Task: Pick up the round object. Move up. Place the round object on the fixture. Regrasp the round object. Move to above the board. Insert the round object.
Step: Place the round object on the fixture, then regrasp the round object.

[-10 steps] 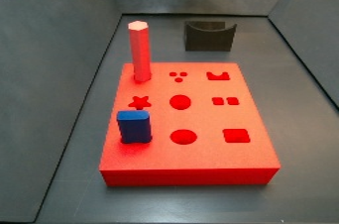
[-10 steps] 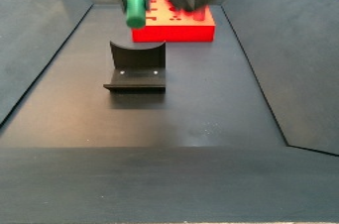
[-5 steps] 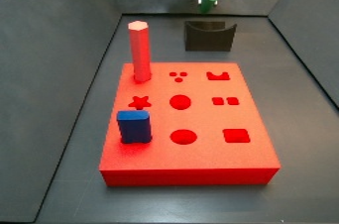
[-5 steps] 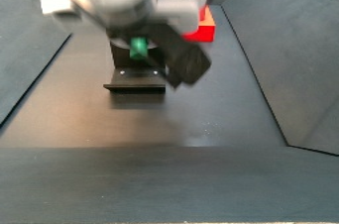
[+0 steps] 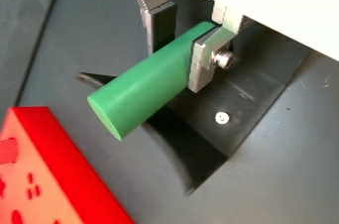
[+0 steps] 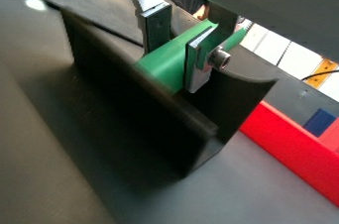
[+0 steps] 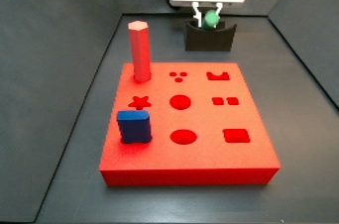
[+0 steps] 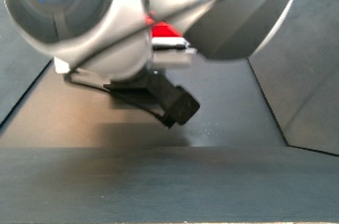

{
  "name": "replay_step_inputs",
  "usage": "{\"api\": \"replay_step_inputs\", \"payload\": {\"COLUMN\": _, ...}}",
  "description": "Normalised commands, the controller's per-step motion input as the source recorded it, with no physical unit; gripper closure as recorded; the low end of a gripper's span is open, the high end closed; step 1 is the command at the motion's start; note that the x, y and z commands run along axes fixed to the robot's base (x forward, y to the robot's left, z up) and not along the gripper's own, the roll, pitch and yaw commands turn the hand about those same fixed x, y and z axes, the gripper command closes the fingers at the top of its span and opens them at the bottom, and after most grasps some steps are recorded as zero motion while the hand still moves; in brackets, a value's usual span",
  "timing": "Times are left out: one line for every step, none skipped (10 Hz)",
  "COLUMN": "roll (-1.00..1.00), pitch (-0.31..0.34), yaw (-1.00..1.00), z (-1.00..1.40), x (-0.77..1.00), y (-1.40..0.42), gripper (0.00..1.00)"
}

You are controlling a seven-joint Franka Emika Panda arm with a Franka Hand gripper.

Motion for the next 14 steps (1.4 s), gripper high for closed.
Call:
{"api": "replay_step_inputs", "payload": {"roll": -0.17, "pitch": 0.022, "yaw": -0.08, "z": -0.69, "x": 0.13, "y": 0.09, "gripper": 1.00}}
{"api": "replay_step_inputs", "payload": {"roll": -0.13, "pitch": 0.017, "yaw": -0.08, "z": -0.65, "x": 0.09, "y": 0.07, "gripper": 1.00}}
{"api": "replay_step_inputs", "payload": {"roll": -0.13, "pitch": 0.017, "yaw": -0.07, "z": -0.65, "x": 0.08, "y": 0.06, "gripper": 1.00}}
{"api": "replay_step_inputs", "payload": {"roll": 0.00, "pitch": 0.000, "yaw": 0.00, "z": 0.00, "x": 0.00, "y": 0.00, "gripper": 0.00}}
{"api": "replay_step_inputs", "payload": {"roll": -0.07, "pitch": 0.001, "yaw": 0.09, "z": 1.00, "x": 0.00, "y": 0.00, "gripper": 0.00}}
{"api": "replay_step_inputs", "payload": {"roll": -0.06, "pitch": 0.003, "yaw": 0.09, "z": 1.00, "x": -0.01, "y": 0.00, "gripper": 0.00}}
{"api": "replay_step_inputs", "payload": {"roll": -0.04, "pitch": 0.011, "yaw": 0.09, "z": 1.00, "x": -0.02, "y": 0.00, "gripper": 0.00}}
{"api": "replay_step_inputs", "payload": {"roll": -0.01, "pitch": 0.020, "yaw": 0.07, "z": 1.00, "x": -0.03, "y": 0.00, "gripper": 0.00}}
{"api": "replay_step_inputs", "payload": {"roll": 0.01, "pitch": 0.046, "yaw": 0.06, "z": 1.00, "x": -0.04, "y": 0.00, "gripper": 0.00}}
{"api": "replay_step_inputs", "payload": {"roll": 0.02, "pitch": 0.069, "yaw": 0.04, "z": 0.86, "x": -0.04, "y": 0.00, "gripper": 0.00}}
{"api": "replay_step_inputs", "payload": {"roll": 0.03, "pitch": 0.088, "yaw": 0.03, "z": 0.67, "x": -0.03, "y": 0.00, "gripper": 0.00}}
{"api": "replay_step_inputs", "payload": {"roll": 0.03, "pitch": 0.105, "yaw": 0.00, "z": 0.43, "x": -0.03, "y": 0.01, "gripper": 0.00}}
{"api": "replay_step_inputs", "payload": {"roll": 0.04, "pitch": 0.110, "yaw": -0.01, "z": 0.25, "x": -0.02, "y": 0.00, "gripper": 0.00}}
{"api": "replay_step_inputs", "payload": {"roll": 1.00, "pitch": 0.072, "yaw": 0.01, "z": 0.87, "x": -0.08, "y": -1.00, "gripper": 0.00}}
